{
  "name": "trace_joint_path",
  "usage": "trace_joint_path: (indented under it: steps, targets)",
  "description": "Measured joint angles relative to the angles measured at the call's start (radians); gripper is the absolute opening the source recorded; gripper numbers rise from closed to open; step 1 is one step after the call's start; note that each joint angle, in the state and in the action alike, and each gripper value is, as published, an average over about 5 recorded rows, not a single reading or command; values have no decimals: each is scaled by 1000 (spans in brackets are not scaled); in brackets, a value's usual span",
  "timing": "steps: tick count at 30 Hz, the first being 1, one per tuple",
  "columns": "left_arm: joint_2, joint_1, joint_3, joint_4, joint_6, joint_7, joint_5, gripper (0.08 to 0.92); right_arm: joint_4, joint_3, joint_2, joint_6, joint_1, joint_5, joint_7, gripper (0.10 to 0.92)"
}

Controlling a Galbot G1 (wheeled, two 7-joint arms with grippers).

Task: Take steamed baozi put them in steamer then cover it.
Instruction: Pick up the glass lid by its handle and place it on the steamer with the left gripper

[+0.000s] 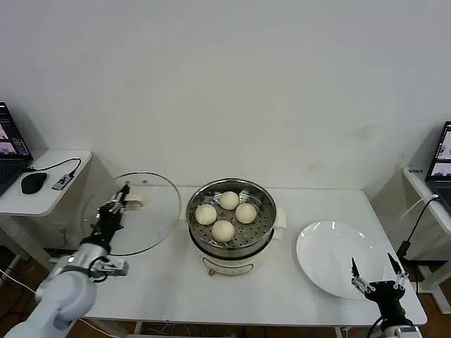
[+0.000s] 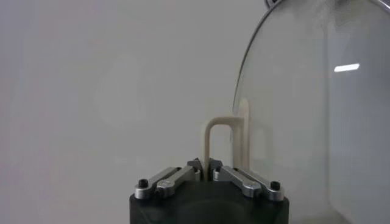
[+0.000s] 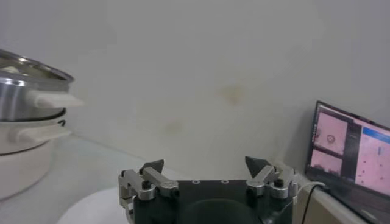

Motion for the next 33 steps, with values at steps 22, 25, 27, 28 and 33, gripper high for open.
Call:
trace_joint_path:
  steps: [22, 25, 27, 28, 33]
  targets:
    - [-176, -395, 451, 67, 212, 200, 96, 140, -32, -39, 72, 2, 38, -66, 1, 823]
    - [-204, -425, 492, 89, 227, 216, 105, 140, -38, -40, 79, 5, 40, -73, 2, 823]
    - [-222, -439, 516, 103, 233, 223, 111, 140, -42, -41, 82, 7, 40, -76, 3, 823]
    - [-231, -445, 526, 109, 236, 225, 114, 140, -44, -41, 83, 9, 39, -78, 4, 823]
    - [-270, -468, 564, 143, 242, 233, 130, 140, -51, -42, 87, 13, 39, -83, 6, 823]
